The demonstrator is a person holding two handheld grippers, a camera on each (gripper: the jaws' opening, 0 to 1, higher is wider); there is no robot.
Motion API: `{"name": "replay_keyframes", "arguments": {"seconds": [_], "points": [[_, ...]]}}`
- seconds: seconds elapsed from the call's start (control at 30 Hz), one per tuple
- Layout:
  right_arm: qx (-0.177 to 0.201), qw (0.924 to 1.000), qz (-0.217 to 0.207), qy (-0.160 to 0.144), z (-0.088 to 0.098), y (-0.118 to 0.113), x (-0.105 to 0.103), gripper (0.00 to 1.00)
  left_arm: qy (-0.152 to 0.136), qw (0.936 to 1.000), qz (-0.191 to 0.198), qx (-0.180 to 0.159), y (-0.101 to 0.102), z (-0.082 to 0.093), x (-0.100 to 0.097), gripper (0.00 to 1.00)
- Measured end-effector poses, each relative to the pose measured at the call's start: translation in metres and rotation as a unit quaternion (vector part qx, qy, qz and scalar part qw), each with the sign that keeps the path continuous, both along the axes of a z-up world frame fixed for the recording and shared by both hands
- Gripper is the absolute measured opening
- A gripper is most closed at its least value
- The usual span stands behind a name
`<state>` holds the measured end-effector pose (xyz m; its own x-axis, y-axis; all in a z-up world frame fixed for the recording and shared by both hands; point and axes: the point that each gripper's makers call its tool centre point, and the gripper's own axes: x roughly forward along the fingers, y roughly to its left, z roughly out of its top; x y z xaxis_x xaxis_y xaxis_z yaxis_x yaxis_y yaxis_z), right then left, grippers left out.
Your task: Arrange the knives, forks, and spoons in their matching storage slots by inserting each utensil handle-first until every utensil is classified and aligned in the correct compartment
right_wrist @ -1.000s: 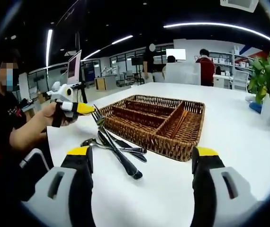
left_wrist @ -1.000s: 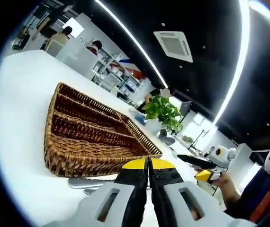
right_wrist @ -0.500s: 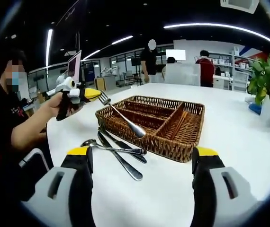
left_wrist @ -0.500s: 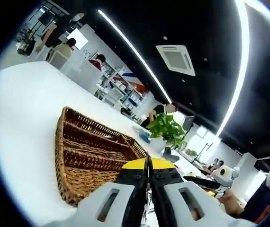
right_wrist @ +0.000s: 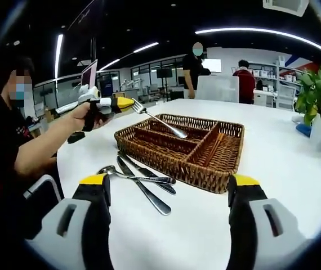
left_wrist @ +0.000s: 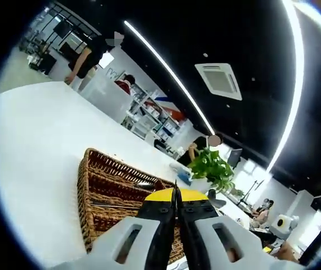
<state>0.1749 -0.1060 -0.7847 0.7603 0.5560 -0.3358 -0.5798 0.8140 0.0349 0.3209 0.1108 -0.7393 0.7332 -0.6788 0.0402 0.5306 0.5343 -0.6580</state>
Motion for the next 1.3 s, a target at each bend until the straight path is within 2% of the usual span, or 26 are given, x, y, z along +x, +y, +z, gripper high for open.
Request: {"name": "replay_keyframes", "arguments": {"seconds": [0.2, 0.63, 0.8, 0.87, 0.93, 0.97, 1.13, 1.17, 1.3], "points": [[0.0, 1.0, -0.001, 0.001, 0.0, -0.001, -0.001, 0.88, 0.014, 0.9998, 0.015, 0.001, 0.004, -0.011, 0.018, 0.0], [-0.007, 0.9999, -0.006, 0.004, -0.001, -0.004, 0.002, 0.89, 0.041, 0.9977, 0.052, 0.018, 0.011, -0.026, 0.04, 0.0], [-0.009, 0.9999, -0.006, 0.007, -0.002, -0.004, 0.002, 0.89, 0.05, 0.9955, 0.064, 0.049, 0.01, -0.037, 0.045, 0.0], [-0.01, 0.9999, -0.007, 0.008, -0.004, -0.005, 0.002, 0.89, 0.047, 0.9951, 0.06, 0.062, 0.004, -0.039, 0.042, 0.0], [-0.01, 0.9999, -0.008, 0.01, -0.005, -0.006, 0.002, 0.89, 0.048, 0.993, 0.063, 0.087, 0.005, -0.044, 0.041, 0.0], [-0.01, 0.9999, -0.009, 0.009, -0.005, -0.006, 0.002, 0.89, 0.048, 0.9931, 0.065, 0.084, 0.005, -0.044, 0.042, 0.0], [-0.012, 0.9998, -0.008, 0.01, -0.006, -0.006, 0.002, 0.89, 0.049, 0.9882, 0.078, 0.122, 0.008, -0.051, 0.044, 0.0], [-0.012, 0.9998, -0.008, 0.01, -0.006, -0.006, 0.002, 0.89, 0.048, 0.9869, 0.08, 0.131, 0.01, -0.052, 0.044, 0.01], [-0.013, 0.9998, -0.008, 0.011, -0.007, -0.005, 0.002, 0.89, 0.04, 0.9746, 0.092, 0.2, 0.017, -0.06, 0.044, 0.02]]}}
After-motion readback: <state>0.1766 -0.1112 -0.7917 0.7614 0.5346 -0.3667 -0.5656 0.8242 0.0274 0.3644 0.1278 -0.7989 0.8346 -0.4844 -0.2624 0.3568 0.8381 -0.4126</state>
